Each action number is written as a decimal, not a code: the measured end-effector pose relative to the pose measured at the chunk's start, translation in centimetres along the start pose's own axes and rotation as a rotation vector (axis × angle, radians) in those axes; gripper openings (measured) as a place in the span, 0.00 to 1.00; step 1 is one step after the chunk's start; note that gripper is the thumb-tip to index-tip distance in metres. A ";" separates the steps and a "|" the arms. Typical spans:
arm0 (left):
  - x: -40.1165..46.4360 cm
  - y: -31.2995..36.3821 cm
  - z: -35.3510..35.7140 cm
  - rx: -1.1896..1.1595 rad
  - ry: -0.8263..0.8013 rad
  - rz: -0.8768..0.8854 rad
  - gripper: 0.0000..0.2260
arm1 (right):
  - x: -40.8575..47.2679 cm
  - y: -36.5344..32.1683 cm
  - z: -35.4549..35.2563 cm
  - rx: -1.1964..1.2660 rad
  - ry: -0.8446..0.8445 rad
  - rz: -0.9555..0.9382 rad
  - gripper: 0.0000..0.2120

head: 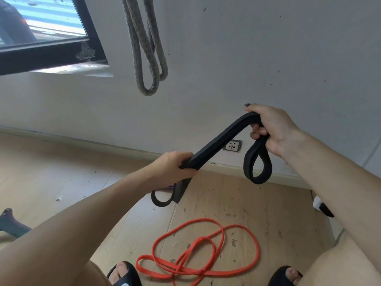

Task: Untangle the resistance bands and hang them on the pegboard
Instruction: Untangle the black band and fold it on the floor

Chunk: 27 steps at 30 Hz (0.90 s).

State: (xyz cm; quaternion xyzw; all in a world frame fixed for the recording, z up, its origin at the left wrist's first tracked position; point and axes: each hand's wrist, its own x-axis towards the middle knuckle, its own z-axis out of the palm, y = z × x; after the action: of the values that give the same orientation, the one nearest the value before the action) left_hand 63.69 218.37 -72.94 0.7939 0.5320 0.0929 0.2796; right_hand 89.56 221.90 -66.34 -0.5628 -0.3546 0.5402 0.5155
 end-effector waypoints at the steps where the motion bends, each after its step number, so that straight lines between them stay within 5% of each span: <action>1: -0.1 -0.1 0.0 0.021 -0.028 -0.009 0.08 | 0.1 0.0 -0.1 0.012 0.005 0.005 0.12; 14: -1.3 -0.5 0.9 -0.086 -0.189 -0.015 0.13 | 2.0 1.7 -1.9 -0.068 0.100 0.046 0.10; 20: -1.8 -2.3 0.2 -0.132 -0.190 -0.073 0.05 | 2.6 3.0 -1.8 -0.162 0.016 0.144 0.16; 23: -2.3 -3.8 -1.6 -0.130 -0.113 -0.125 0.05 | 2.5 3.6 -1.2 -0.233 -0.107 0.182 0.18; 27: -3.6 -6.9 -4.0 -0.045 -0.137 -0.190 0.04 | 1.7 4.7 -0.2 -0.438 -0.508 0.243 0.14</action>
State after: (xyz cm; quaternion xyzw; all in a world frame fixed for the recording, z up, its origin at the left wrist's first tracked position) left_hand 54.91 218.43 -72.86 0.7378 0.5824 0.0236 0.3405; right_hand 89.31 222.46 -71.34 -0.5457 -0.5093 0.6315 0.2100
